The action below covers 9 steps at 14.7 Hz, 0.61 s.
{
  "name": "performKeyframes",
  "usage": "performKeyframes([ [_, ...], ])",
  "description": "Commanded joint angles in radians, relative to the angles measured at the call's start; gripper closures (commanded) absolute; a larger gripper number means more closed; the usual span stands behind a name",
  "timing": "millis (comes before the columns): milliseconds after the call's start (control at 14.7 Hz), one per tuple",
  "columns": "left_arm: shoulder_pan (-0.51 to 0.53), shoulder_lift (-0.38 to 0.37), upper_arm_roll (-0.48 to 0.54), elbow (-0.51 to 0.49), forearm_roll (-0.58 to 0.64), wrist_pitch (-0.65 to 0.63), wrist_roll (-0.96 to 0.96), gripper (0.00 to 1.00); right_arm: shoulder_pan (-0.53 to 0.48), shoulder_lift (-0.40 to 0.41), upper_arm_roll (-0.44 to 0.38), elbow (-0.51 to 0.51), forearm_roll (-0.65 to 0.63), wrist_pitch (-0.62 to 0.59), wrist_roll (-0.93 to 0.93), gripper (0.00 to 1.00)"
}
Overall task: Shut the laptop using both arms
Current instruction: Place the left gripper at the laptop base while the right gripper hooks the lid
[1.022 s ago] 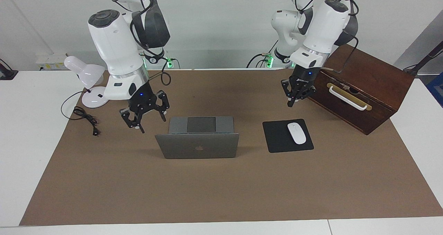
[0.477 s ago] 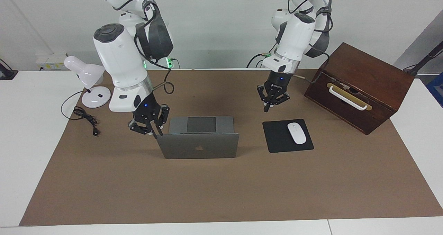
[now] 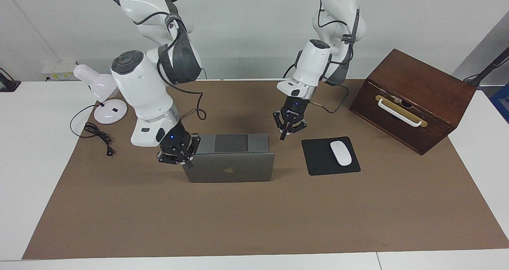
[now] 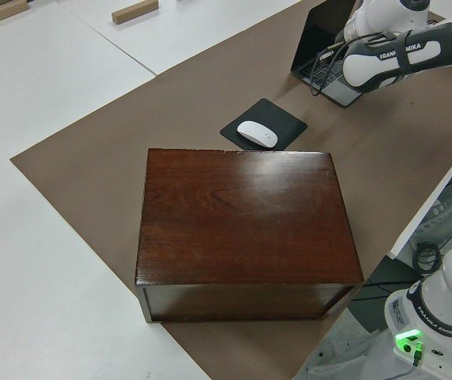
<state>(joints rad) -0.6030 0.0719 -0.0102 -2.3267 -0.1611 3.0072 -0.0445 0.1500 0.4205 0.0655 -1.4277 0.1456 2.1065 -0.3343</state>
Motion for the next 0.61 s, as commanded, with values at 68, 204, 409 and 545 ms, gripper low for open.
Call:
performKeyframes([
  [68,-0.064,0.083,0.016,-0.069,-0.015,0.202,0.014,1.00,0.005,0.032,0.007,0.030,0.048,0.018,0.087,1.00],
  [204,-0.092,0.104,0.016,-0.075,-0.015,0.237,0.015,1.00,0.016,0.040,0.007,0.042,0.049,0.018,0.136,1.00],
  [409,-0.116,0.132,0.018,-0.086,-0.015,0.288,0.043,1.00,0.017,0.044,0.007,0.042,0.048,0.021,0.152,1.00],
  [545,-0.130,0.138,0.018,-0.088,-0.015,0.294,0.049,1.00,0.019,0.043,0.007,0.041,0.048,0.020,0.153,1.00],
])
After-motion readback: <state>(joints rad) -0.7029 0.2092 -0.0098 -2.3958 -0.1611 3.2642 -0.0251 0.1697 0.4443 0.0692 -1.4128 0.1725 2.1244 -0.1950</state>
